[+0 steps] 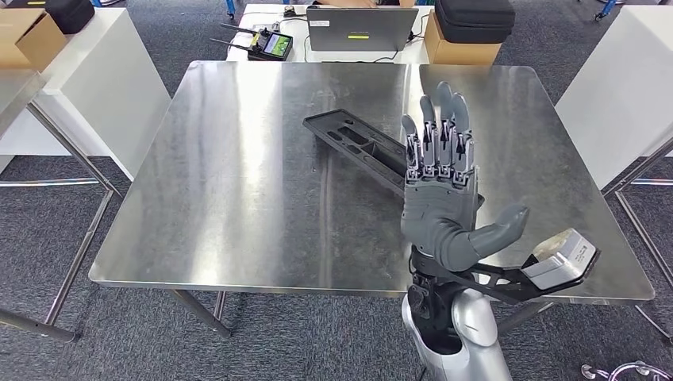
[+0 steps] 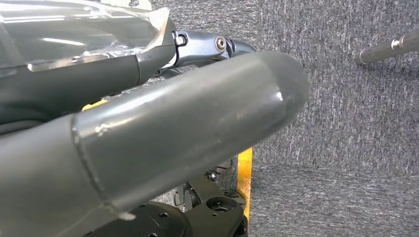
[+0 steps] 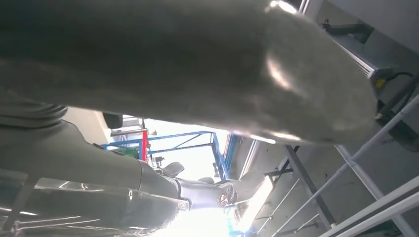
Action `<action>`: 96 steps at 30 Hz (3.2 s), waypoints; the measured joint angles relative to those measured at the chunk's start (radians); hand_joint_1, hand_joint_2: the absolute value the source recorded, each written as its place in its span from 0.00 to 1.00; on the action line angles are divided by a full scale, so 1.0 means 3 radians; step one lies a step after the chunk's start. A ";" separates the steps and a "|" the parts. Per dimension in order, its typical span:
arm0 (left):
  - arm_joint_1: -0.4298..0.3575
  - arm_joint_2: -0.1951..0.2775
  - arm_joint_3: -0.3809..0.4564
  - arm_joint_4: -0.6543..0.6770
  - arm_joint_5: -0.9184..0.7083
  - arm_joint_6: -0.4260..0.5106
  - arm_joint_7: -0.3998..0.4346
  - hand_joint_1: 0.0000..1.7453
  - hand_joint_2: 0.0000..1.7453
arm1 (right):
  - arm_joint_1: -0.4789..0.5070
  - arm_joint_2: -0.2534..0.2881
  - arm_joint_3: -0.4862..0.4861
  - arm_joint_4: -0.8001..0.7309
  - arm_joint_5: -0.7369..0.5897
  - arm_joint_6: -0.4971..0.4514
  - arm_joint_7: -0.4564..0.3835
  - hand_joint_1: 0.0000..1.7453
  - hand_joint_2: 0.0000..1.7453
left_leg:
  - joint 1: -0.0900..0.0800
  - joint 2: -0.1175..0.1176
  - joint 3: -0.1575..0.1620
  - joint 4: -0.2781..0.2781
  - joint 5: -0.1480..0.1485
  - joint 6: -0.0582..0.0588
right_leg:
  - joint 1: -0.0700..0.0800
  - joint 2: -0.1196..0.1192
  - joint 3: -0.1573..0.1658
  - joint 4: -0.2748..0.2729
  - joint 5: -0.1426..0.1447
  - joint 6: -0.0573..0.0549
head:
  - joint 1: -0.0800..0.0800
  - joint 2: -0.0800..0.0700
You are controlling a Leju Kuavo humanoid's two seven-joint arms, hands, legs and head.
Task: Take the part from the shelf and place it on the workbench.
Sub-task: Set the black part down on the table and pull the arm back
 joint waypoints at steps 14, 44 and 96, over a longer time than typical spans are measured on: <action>-0.0018 0.0000 -0.0041 -0.0191 -0.0101 -0.0138 0.0094 0.00 0.00 | 0.0726 -0.0028 -0.0753 -0.0428 -0.0193 0.0594 -0.0095 0.00 0.00 | -0.0012 -0.0001 -0.0003 0.0004 -0.0006 0.0008 | -0.0016 0.0000 0.0000 -0.0003 -0.0001 0.0000 | 0.0000 0.0000; -0.0028 -0.0002 -0.0045 -0.0258 -0.0137 -0.0161 0.0133 0.00 0.00 | 0.0926 -0.0020 -0.1164 -0.0446 -0.0148 0.0575 -0.0108 0.00 0.00 | 0.0098 0.0018 -0.0380 0.0925 -0.0512 -0.0108 | -0.0093 -0.0052 -0.0101 0.0030 0.0064 0.0018 | 0.0019 0.0001; -0.0015 0.0012 0.0010 -0.0274 -0.0187 -0.0238 0.0070 0.00 0.00 | 0.0920 -0.0015 -0.1182 -0.0415 -0.0133 0.0573 -0.0045 0.00 0.00 | -0.0001 0.0059 -0.0451 -0.0020 0.0514 0.0042 | -0.0025 -0.0057 0.0472 -0.0112 -0.0267 0.0112 | 0.0070 0.0000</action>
